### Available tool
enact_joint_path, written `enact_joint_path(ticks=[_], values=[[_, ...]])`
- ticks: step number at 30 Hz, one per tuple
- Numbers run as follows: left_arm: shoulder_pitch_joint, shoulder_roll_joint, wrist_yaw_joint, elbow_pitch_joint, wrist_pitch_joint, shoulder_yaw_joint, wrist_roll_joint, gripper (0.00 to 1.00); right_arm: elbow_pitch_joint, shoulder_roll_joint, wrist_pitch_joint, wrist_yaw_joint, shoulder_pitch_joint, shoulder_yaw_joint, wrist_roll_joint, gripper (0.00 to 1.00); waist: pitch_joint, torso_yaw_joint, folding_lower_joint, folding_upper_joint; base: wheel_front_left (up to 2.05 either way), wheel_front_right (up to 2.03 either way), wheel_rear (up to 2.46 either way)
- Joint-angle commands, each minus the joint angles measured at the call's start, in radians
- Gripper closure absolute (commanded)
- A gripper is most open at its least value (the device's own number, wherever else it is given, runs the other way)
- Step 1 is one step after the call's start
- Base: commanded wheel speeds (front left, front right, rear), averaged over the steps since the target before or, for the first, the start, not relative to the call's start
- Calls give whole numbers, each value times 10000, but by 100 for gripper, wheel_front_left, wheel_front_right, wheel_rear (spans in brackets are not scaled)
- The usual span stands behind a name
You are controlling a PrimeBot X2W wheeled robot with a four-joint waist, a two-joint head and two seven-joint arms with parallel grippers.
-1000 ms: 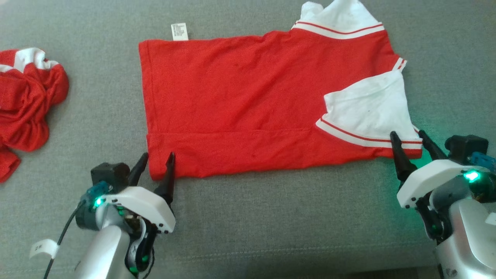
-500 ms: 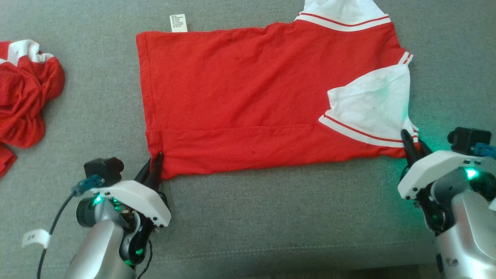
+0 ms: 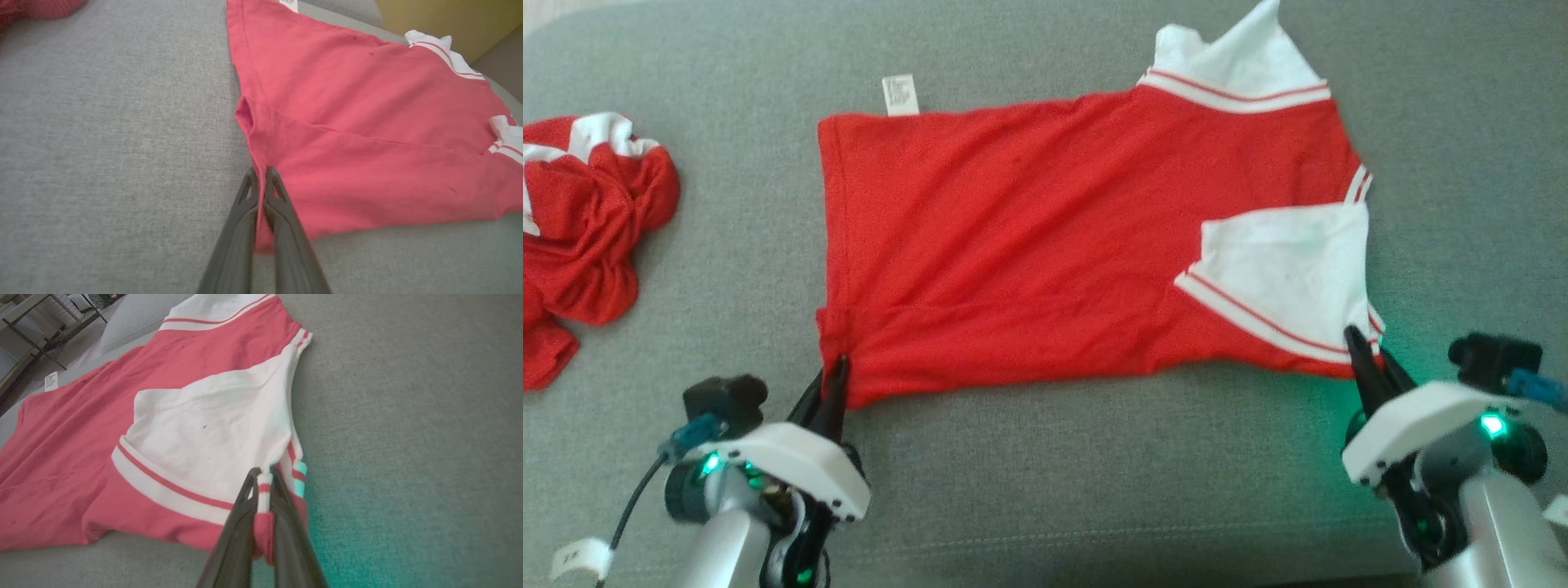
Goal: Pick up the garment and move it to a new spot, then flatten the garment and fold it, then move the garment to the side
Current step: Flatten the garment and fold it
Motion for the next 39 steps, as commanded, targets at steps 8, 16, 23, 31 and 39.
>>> enact_joint_path(ticks=[8,16,23,31,39], values=[[955,617,535,-1511,542,592,-209,100,-1300,273,426,-7,1244,-230,-84,100,-507,-56,0,0,0,0,0],[1242,641,786,-2014,656,497,-136,0,-2055,364,-226,-7,1323,68,-212,0,-704,-86,0,0,0,0,0],[1013,830,1283,-2908,-440,602,710,0,-3143,-4,-1755,-7,832,575,-991,0,-981,-100,0,0,0,0,0],[924,1100,1874,-4003,-908,526,1648,0,-3723,-47,-1857,-7,614,824,-1433,0,-1280,-51,0,0,0,0,0],[1205,1099,2136,-4233,-795,498,1695,0,-3762,1,-1657,-7,739,852,-1484,0,-1332,-9,0,0,0,0,0]])
